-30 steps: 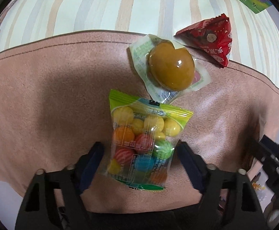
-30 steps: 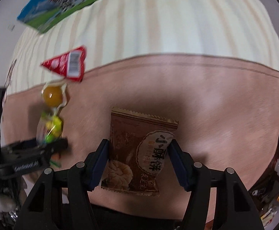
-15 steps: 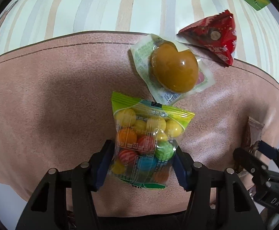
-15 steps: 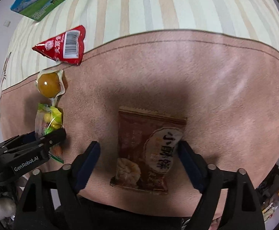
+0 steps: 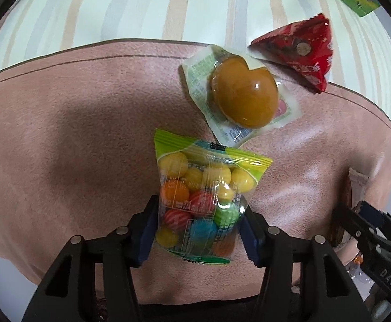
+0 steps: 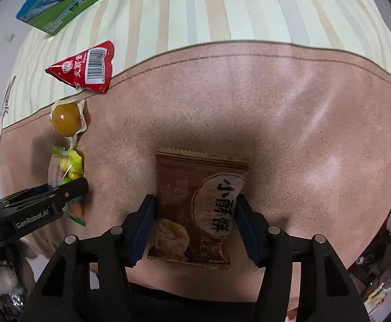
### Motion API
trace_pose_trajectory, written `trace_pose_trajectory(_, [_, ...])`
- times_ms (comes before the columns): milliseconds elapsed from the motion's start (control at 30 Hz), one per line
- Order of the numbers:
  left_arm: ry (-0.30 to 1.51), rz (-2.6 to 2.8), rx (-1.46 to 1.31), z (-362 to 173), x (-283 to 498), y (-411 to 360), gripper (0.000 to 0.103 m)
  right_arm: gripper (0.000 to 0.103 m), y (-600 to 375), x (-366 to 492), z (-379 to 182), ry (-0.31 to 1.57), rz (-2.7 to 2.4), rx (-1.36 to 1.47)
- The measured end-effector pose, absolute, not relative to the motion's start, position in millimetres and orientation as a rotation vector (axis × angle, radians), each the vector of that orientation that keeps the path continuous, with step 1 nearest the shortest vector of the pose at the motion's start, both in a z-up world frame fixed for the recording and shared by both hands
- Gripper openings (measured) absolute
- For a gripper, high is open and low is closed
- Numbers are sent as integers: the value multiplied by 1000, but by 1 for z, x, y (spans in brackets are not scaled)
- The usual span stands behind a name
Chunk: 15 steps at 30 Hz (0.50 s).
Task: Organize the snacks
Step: 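Lift both packs and carry them over the cardboard box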
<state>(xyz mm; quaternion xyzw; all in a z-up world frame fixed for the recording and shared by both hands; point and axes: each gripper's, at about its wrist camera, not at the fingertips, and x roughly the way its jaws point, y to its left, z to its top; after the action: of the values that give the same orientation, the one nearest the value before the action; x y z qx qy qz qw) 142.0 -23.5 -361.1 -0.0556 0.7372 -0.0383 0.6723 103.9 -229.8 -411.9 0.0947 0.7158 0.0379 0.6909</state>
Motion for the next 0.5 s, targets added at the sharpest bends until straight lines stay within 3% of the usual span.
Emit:
trace_pose_trajectory(67, [1670,-85,-122,-363,146,-24,53,76,-230,112,-421,1622,102,242])
trace_pose_trajectory(200, [1653,-61,-117,-360,147,-27,51,80,-224,113,-437,1628,88,241])
trace_pose_trajectory(233, [1648,-58,-117,-358,146,-27,50,78,-220,112,-438,1622,78,237])
trace_pose_trajectory(333, [1643,-59,-131,-351,143,-28,47,60,-213,110,-434,1587,67,193])
trace_pose_trajectory(500, [1637,-90,-159,-331,139,-26,45,59,-210,102,-414,1527,87,178])
